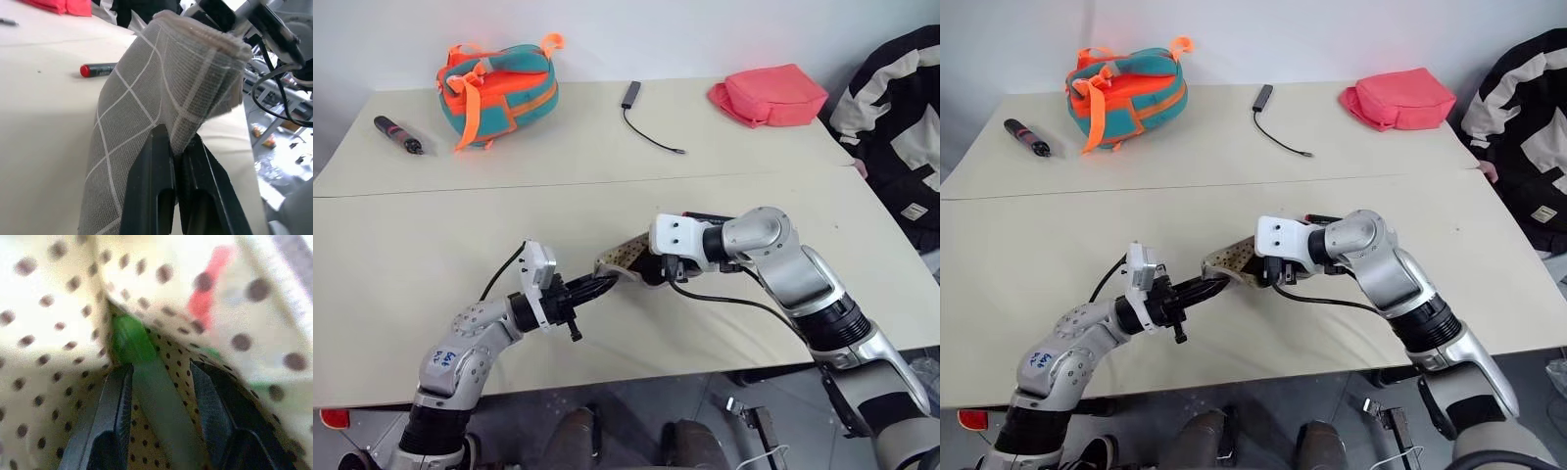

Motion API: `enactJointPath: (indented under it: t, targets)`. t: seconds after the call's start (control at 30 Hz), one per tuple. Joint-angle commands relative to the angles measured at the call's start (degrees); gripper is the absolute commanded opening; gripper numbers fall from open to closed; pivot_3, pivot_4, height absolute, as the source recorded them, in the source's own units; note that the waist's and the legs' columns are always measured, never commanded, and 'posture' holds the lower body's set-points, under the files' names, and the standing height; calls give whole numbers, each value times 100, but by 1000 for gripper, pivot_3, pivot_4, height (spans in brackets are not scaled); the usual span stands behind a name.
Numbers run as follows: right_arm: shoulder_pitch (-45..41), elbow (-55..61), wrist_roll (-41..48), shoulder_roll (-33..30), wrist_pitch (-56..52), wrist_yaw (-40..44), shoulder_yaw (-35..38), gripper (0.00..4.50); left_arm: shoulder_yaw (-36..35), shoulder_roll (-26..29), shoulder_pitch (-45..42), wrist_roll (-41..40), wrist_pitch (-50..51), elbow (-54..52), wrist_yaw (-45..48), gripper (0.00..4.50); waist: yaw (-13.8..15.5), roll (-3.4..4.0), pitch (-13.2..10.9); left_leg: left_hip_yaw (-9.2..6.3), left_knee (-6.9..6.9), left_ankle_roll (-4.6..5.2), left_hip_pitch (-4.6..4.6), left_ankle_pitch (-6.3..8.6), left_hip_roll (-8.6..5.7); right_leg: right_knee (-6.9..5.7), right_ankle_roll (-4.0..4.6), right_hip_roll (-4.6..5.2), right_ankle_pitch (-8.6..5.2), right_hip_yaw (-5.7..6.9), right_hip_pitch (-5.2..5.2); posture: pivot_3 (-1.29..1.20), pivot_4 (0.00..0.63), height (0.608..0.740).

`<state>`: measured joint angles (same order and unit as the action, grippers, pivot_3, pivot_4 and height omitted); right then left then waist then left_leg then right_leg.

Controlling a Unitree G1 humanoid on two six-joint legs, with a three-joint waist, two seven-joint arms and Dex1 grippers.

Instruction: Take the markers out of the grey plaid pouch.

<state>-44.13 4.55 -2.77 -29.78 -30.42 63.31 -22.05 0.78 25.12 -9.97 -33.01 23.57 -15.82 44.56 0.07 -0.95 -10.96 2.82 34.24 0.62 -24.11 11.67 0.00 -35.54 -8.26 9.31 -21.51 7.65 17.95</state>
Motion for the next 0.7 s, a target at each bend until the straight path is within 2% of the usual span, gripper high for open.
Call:
enactJointPath:
  t: [0.03,0.17,0.3,0.37,0.43,0.6,0.7]
  targets:
    - [46,278,119,51,-267,-118,58,1935,240,-90,-21,277,-430,-293,116,0,12,0,0,0,0,0,-1,0,-1,0,0,0,0,0,1,0,150,740]
    - [-27,443,473,196,-776,-209,342,1935,280,-96,45,612,-824,-93,124,0,1,0,0,0,0,1,-1,1,0,-1,0,0,0,0,2,0,150,740]
    - [-56,600,555,16,-877,-125,346,1935,68,-241,8,717,-1096,136,-83,0,3,0,0,1,-2,1,-2,1,0,-1,0,0,0,0,4,0,150,740]
    - [40,703,470,-238,-254,31,295,1935,-179,-329,-92,543,-995,295,-238,0,19,0,0,0,-2,1,-2,2,0,-1,0,1,0,0,4,0,150,740]
    - [91,825,596,-368,-266,164,325,1935,-327,-382,-153,334,-808,369,-281,0,15,0,0,-1,-1,2,-3,2,0,0,0,1,0,1,6,0,150,740]
    - [63,795,455,-437,993,262,185,1935,-504,-559,-227,-174,-247,274,-422,0,2,0,0,0,-2,2,-3,2,0,-2,-1,1,0,1,6,0,150,740]
    - [26,700,443,-327,1026,190,164,1935,-457,-522,-210,-278,-107,163,-361,0,-2,0,0,0,-2,2,-2,1,1,-3,-1,0,0,1,5,0,150,740]
